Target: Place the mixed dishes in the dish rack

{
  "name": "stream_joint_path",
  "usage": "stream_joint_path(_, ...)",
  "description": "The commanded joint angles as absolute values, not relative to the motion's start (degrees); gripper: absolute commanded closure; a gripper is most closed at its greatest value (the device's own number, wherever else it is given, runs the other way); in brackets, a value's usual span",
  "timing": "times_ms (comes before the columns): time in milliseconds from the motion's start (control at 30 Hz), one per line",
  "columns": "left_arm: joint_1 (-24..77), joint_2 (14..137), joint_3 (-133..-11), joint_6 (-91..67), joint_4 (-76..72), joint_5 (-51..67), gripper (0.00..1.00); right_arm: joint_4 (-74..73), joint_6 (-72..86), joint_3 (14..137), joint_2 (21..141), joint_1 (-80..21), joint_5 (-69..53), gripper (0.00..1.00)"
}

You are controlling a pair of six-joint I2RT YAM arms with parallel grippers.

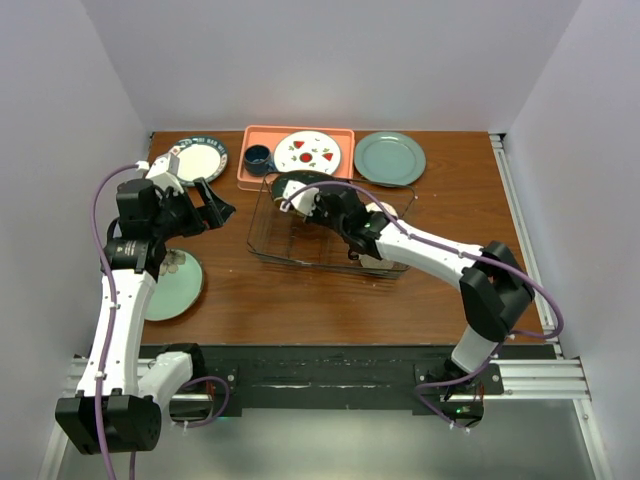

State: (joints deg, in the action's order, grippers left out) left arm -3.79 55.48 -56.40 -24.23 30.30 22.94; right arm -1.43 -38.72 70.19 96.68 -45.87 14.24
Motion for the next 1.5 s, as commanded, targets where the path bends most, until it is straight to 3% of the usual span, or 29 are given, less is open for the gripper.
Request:
stream_joint_path(0,-4.13,54.49,-56.60,-22.94,28.83,23.29,0.00,0.44,-34.29,74.53,95.71,-44.56,15.91,0.80)
stream_joint_path(167,-4.13,54.32,-56.60,-22.94,29.18,22.33,0.00,0.88,-31.91,74.97,95.27,-43.68,15.91,0.52)
stream_joint_path(200,-4.13,54.23,-56.60,-22.94,29.35,22.24,0.00,0.97,-31.21,75.06,95.10,-43.68,16.17,0.50)
stream_joint_path(633,-4.13,54.23,-56.43,-23.99,29.09,20.66,0.00,0.79,-16.98,77.52,93.87,-42.98,24.60,0.47)
stream_joint_path(1000,-4.13,54.23,-55.64,-25.84,29.35,17.50,0.00,-4.56,-0.44,73.21,83.42,-42.98,22.07,0.27)
stream_joint_path(1200,-4.13,54.32,-53.88,-28.56,32.16,6.00,0.00,-10.46,11.41,70.41,74.90,-42.89,16.01,0.15)
stream_joint_path(1467,-4.39,56.15,-45.45,-31.46,32.78,-12.38,0.00,-8.35,22.66,60.30,65.40,-42.89,1.85,0.12)
